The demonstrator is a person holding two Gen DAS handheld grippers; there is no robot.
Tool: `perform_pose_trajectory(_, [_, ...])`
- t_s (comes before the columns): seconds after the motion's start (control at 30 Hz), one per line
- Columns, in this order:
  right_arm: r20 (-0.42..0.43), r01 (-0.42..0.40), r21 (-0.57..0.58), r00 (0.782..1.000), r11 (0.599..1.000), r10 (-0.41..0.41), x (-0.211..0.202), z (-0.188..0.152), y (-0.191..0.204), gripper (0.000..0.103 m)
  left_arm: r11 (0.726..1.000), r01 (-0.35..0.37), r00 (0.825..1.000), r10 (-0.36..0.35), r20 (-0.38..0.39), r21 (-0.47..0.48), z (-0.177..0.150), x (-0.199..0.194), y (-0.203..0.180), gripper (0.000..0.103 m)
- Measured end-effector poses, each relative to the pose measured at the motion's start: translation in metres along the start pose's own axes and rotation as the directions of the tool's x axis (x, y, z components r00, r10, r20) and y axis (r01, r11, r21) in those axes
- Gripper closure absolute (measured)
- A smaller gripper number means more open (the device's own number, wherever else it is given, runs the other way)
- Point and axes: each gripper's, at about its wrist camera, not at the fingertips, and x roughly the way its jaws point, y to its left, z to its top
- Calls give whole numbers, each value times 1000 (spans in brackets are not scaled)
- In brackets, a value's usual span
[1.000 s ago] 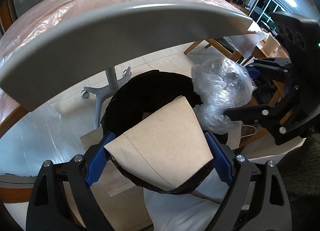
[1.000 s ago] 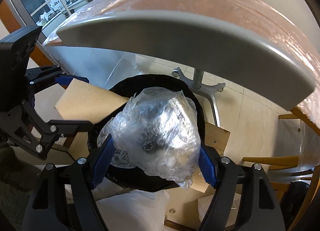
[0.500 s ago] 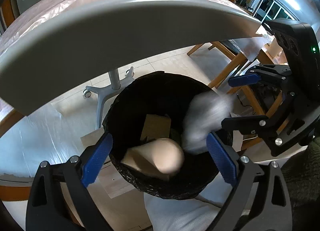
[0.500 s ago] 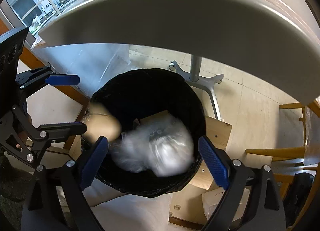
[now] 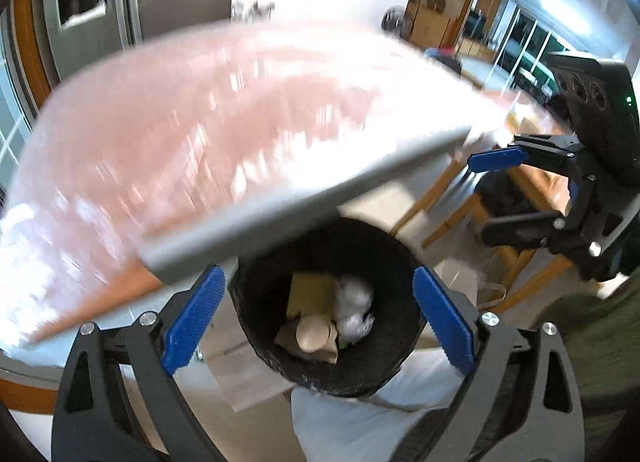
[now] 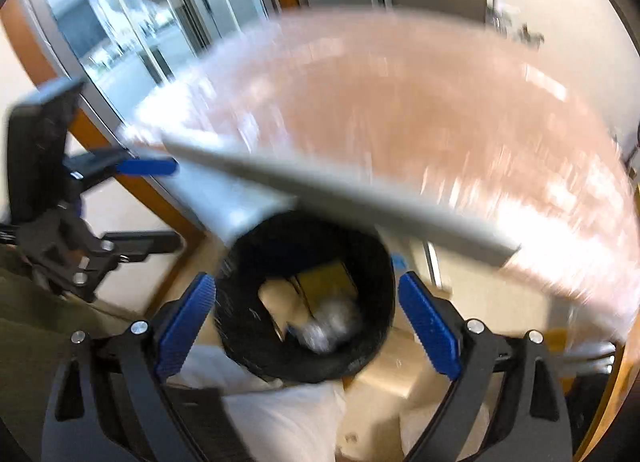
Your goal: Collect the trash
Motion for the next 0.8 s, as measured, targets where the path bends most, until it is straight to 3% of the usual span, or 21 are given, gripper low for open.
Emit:
perform_pose_trajectory(0.07, [97, 23, -20, 995, 1000, -21, -26, 21, -2, 4, 1000, 7, 998, -6, 65, -2, 19, -19, 5, 2])
perform_pose_trajectory(0.13, [181, 66, -33, 982, 997, -59, -40, 46, -11, 4, 999, -49, 992, 50, 115, -10, 44, -28, 17, 2])
perform_pose_trajectory(0.23, [244, 141, -1, 960, 990, -136, -33, 88, -38, 4, 996, -70, 987, 78, 138, -59, 80, -20, 41, 2])
perform_pose_trajectory(0.3, [275, 145, 6, 951, 989, -141, -20, 112, -58, 4, 993, -82, 985, 93, 143, -82, 105, -4, 60, 2])
perform_pose_trajectory(0.37, [264, 174, 12, 949, 985, -171, 3, 139, -78, 4, 989, -98, 984, 113, 141, -107, 128, 19, 80, 2])
perform_pose_trajectory(0.5, [190, 166, 21, 968, 986, -167, 51, 179, -111, 4, 981, -118, 985, 135, 107, -153, 161, 63, 114, 2])
perform_pose_trajectory(0.63, [137, 168, 62, 975, 984, -175, 81, 201, -139, 4, 972, -122, 987, 140, 77, -203, 186, 96, 141, 2])
perform_pose_trajectory(0.8, [91, 201, 52, 974, 978, -206, 107, 214, -154, 4, 967, -157, 986, 166, 27, -200, 203, 127, 158, 2])
